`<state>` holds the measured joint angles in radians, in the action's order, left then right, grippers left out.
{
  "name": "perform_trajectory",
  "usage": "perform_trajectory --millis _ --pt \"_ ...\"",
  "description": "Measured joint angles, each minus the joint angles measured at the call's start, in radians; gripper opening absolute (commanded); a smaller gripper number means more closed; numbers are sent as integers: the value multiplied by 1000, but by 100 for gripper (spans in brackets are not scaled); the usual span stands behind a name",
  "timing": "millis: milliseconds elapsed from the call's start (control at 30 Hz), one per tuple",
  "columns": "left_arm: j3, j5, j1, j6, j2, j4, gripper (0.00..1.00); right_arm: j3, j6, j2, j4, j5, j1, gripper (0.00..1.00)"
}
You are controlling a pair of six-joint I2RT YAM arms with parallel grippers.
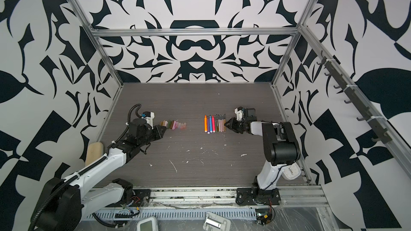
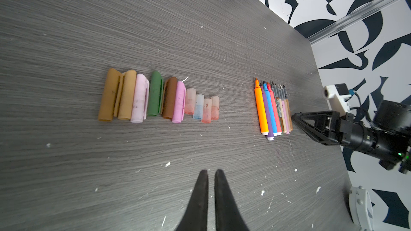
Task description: Open the pen caps
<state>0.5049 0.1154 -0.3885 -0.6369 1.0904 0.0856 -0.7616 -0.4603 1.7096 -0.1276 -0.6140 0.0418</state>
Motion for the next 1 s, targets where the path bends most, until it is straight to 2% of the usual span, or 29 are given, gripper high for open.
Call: perform_trajectory --millis 67,200,233,300,400,467,567,633,667,767,900,1000 --pt "0 -2 0 -1 -1 0 14 28 1 -54 -3 12 0 31" --pt "0 -22 0 -15 -11 -2 34 69 26 -180 8 60 0 31" --pt "0 -32 -1 -18 -16 -2 48 76 38 -214 16 77 0 32" --pt "-1 -53 -1 -21 -25 -2 61 83 62 -279 48 118 0 32" --pt "-1 -95 0 -27 -32 -11 68 84 101 -379 104 184 0 35" --pt "3 -132 0 -27 -34 -36 74 84 130 -449 150 230 0 39" --pt "43 -241 0 -29 -42 -133 84 85 165 -554 220 300 0 51" --pt "85 -336 0 -33 -69 -198 92 97 179 -638 257 349 0 57" --pt "99 -373 0 -32 -90 -214 100 104 181 -679 273 367 0 60" --pt "115 -494 0 -37 -208 -232 99 129 179 -811 317 419 0 68" --pt "75 -644 0 -49 -378 -209 100 142 178 -944 375 474 0 69" --pt "27 -784 0 -101 -455 -230 99 142 176 -1004 422 521 0 71"
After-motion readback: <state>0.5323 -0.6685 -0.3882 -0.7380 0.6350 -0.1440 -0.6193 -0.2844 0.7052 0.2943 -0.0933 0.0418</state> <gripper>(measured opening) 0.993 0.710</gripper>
